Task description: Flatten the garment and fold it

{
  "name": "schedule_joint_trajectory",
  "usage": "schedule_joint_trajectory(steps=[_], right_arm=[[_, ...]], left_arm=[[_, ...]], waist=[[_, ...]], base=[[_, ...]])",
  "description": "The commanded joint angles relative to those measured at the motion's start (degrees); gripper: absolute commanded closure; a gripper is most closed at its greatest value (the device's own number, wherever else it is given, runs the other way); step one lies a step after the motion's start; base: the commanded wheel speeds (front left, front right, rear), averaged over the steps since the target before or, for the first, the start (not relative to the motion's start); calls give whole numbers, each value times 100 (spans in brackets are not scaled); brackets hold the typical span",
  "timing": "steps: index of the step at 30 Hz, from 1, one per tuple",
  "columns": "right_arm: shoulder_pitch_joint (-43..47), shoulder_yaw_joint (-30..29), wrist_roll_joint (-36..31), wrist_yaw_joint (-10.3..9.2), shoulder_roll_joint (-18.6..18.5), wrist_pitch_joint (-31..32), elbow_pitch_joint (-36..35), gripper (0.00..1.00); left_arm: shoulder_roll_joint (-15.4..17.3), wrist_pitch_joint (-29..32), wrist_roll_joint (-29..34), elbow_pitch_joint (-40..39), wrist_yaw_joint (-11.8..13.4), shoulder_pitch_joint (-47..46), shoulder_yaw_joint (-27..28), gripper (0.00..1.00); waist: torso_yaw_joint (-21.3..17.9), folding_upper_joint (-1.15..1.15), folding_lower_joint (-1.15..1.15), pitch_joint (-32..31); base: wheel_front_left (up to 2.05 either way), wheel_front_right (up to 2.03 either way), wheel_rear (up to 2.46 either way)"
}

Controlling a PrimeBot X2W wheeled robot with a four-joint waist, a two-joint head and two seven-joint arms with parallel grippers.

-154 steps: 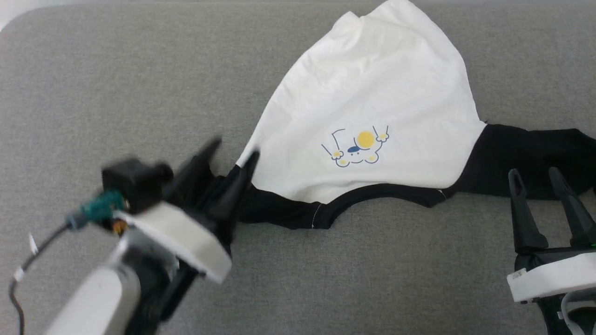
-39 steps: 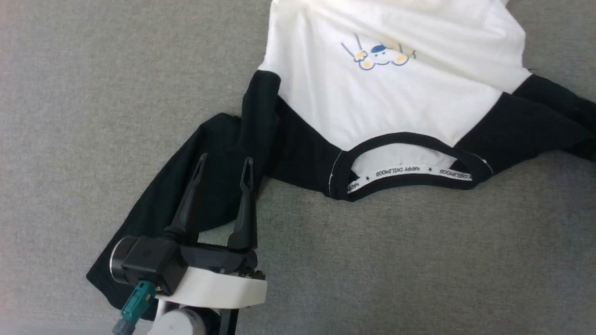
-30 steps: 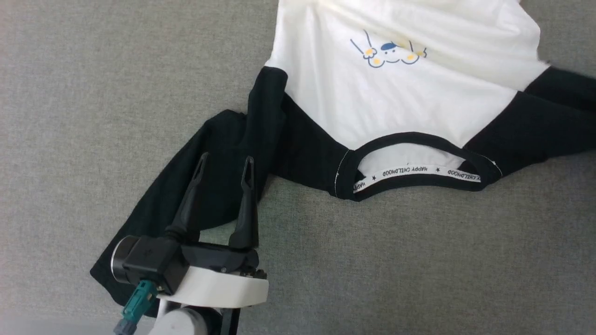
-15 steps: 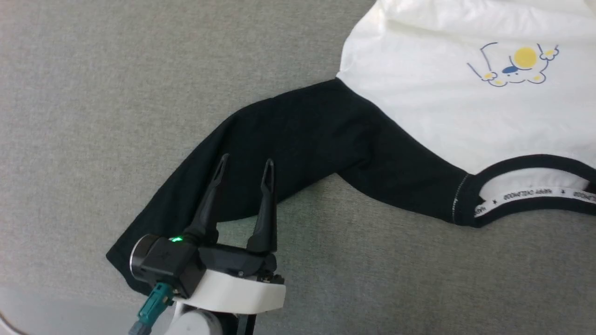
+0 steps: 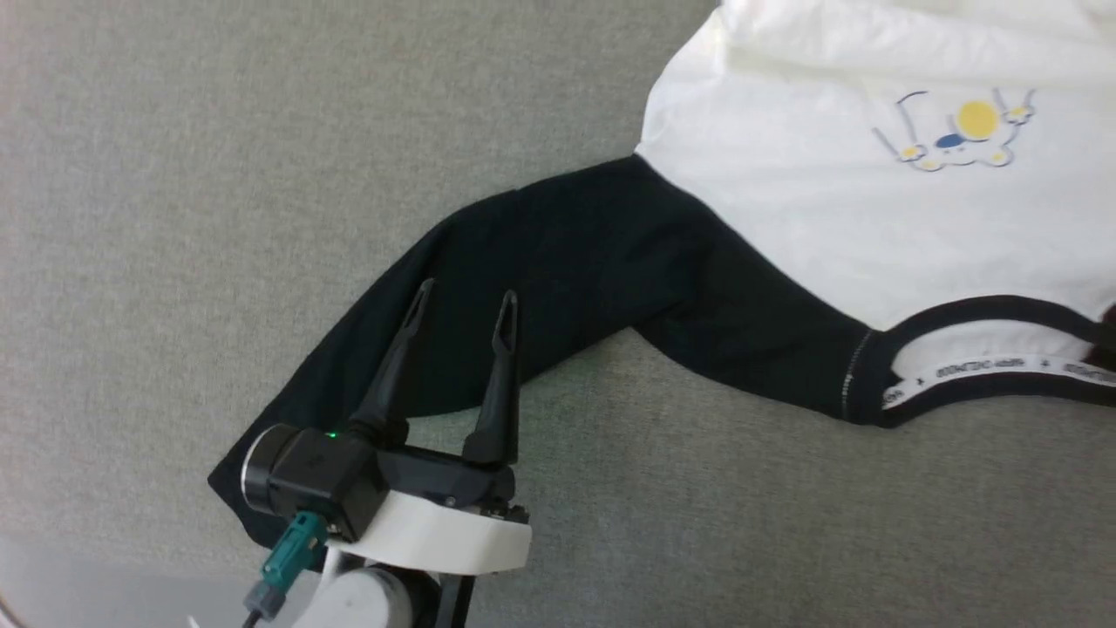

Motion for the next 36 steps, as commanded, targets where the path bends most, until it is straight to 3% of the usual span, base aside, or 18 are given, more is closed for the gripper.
schedule_joint_trajectory(steps=[1,4,8,14,20,26,30,36], right_arm=[[-99,-34,26,-12,82,-115,-8,0],[-17,-296,19,-12,356,-579,-236,0],[494,-976,-232,-12,1117,-1414,-915,0],[1893,-1910,-775,-12,2967,-2272,-2312,0],[3082,-2347,-1146,-12,4663,-2906,-3207,0],[3406,-2400,-1192,-12,4963,-3109,-3463,0],[3308,-2337,-1203,-12,4977,-3099,-3511,0],[3183,-2183,-1022,-12,4979,-3057,-3435,0]], left_arm=[[49,10,-18,19,-32,-9,21,0],[117,35,-84,35,-28,97,64,0],[214,43,-170,30,18,328,137,0],[342,-46,-223,-13,41,686,220,0],[340,-122,-208,14,25,924,174,0],[586,242,41,72,-147,668,-78,0],[857,1187,380,263,-582,-52,-553,0],[736,2355,464,787,-1436,-1188,-1216,0]], waist=[[-231,0,0,-355],[-340,0,0,-665],[-498,0,0,-1022],[-724,0,0,-1328],[-868,0,0,-1477],[-1040,0,0,-1483],[-1063,0,0,-1395],[-1041,0,0,-1132]], base=[[0,0,0],[0,0,0],[0,0,0],[0,0,0],[0,0,0],[0,0,0],[0,0,0],[0,0,0]])
